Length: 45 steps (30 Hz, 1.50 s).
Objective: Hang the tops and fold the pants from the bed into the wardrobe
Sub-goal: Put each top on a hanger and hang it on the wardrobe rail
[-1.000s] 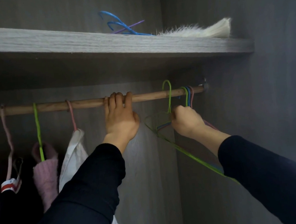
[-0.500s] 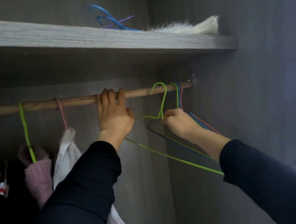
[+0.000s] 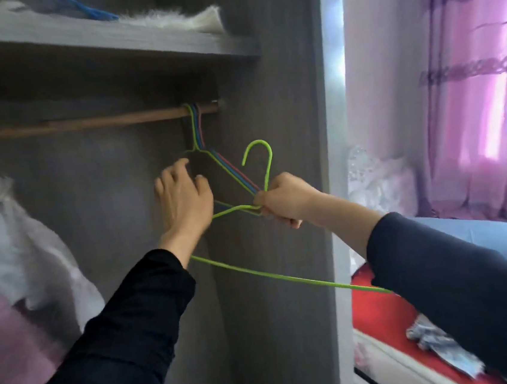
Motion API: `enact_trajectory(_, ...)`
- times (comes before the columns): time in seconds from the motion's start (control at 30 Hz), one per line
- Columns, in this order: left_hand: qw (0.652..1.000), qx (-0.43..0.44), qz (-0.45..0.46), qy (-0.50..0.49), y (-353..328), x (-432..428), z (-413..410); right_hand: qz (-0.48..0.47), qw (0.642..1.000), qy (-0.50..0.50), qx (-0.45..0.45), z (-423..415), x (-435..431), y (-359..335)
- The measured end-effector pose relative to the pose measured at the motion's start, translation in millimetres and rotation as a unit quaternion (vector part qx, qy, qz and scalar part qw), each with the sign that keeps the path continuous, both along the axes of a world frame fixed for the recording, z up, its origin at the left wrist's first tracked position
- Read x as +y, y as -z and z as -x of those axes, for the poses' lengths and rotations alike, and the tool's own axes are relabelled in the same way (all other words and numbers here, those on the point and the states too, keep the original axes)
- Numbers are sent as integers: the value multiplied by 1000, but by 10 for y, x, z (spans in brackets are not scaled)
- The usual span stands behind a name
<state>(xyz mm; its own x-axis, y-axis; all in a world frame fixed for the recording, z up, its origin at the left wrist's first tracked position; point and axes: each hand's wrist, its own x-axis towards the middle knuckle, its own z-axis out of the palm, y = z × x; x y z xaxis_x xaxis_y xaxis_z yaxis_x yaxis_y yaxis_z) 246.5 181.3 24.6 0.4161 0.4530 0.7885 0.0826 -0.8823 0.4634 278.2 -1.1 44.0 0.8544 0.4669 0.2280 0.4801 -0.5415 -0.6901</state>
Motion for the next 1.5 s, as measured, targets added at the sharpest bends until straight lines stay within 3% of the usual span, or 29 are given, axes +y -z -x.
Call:
enact_trajectory(0.27,994,-16,52,98,768,-2044,271,34,996,1,83,273,-2111,592)
enact_trajectory(0.43,979,80,58,178,1291,-3313,177,64,986,35,153,332,-3487,1085)
enact_trajectory(0.77,906,258,45,331,2204,-5726,-764,111,950,234,175,99,-5810,1952)
enact_trajectory(0.93,867,305,-4,393,2746,-6958,-1466,119,918,321,200,-389,-6891,2425)
enact_trajectory(1.17,783,391,-68,479,3274,-8641,-2175,43,852,437,286,-863,-8344,2941)
enact_trajectory(1.33,733,433,-61,521,3587,-9603,-2480,11,794,519,316,-1048,-9353,3319)
enact_trajectory(1.5,704,472,-56,527,4012,-10494,-2843,-7,755,574,317,-1355,-10369,3668)
